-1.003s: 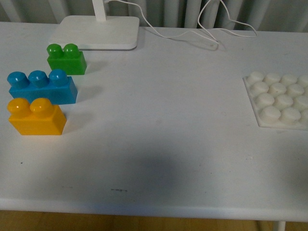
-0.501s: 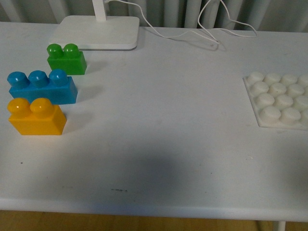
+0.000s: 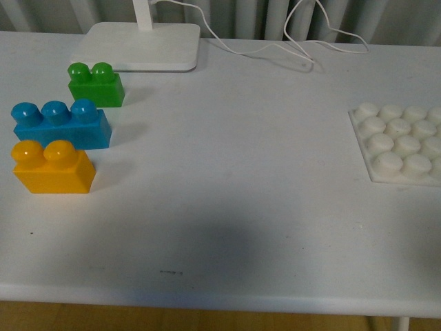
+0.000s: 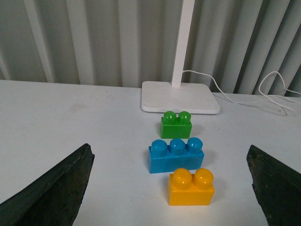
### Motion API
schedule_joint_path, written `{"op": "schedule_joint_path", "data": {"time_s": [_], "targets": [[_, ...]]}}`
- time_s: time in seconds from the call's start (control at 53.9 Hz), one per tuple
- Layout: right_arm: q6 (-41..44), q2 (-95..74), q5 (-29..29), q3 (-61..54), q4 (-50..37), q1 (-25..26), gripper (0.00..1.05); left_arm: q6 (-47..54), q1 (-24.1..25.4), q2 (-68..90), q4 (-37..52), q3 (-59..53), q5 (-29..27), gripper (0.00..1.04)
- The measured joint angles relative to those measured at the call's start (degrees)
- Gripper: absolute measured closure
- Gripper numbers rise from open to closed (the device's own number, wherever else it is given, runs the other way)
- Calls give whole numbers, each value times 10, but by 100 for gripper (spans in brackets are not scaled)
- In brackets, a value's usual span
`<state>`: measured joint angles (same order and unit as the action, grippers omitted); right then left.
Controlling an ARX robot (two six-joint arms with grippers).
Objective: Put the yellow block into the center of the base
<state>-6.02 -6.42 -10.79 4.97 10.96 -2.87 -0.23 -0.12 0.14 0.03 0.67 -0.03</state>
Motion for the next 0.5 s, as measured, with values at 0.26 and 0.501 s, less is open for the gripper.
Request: {"op": "schedule_joint_path", "data": {"time_s": [0.26, 0.501], "targets": [[-52, -272, 63, 58, -89, 71, 9, 0, 0, 0, 0, 0, 0, 6], [-38, -591, 108, 130, -300, 62, 9, 0, 0, 0, 0, 0, 0, 6]]}}
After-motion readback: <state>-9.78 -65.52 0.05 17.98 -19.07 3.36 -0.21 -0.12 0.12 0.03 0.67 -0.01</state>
